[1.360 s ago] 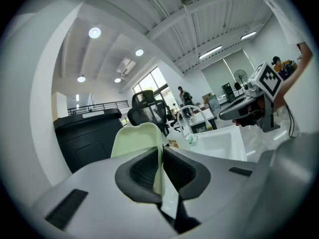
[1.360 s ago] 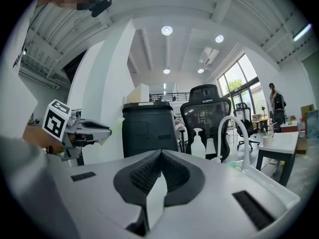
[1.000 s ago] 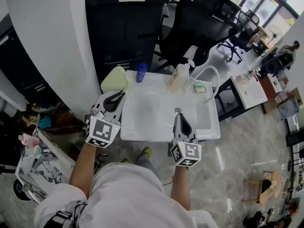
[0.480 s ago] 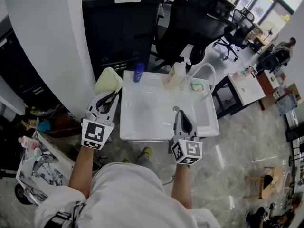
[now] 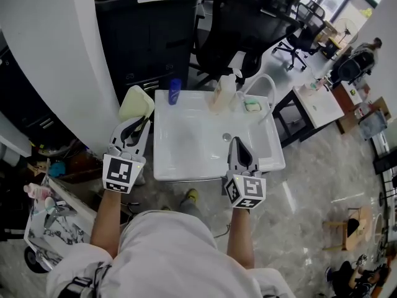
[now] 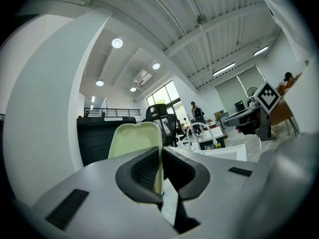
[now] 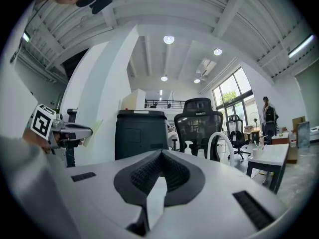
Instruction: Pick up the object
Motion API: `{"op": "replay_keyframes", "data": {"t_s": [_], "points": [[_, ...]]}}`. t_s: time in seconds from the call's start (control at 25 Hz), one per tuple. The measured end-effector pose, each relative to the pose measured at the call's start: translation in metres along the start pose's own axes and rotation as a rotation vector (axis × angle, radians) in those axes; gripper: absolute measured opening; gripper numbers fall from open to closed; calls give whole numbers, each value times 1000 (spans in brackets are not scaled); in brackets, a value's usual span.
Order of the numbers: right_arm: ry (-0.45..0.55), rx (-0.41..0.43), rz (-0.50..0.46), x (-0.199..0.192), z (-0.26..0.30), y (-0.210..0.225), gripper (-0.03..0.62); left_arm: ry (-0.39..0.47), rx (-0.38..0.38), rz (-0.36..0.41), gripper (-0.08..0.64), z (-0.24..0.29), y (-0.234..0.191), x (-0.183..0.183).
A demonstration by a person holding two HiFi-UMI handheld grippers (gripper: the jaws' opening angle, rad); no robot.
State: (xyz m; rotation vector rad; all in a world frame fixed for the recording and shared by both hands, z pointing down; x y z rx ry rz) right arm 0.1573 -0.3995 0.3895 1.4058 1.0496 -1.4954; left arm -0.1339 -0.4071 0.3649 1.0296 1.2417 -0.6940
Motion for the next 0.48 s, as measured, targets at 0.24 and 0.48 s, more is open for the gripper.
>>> {"op": "replay_keyframes", "data": {"t_s": [0.24, 0.48], "points": [[1, -12, -11, 5, 2, 7, 5, 0, 4, -23, 38, 1, -2, 0], [3, -19, -18, 7, 4, 8, 5, -1, 7, -30, 38, 1, -5, -1]]}}
Point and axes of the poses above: the fingertips, and each gripper's own axes: z forward along the fingers, y to its right, x out of its top, the point moved 5 cm from there along -z, backward along the fingers, and after that the axes turned 3 degrees about -z, right-handed, at the moved point
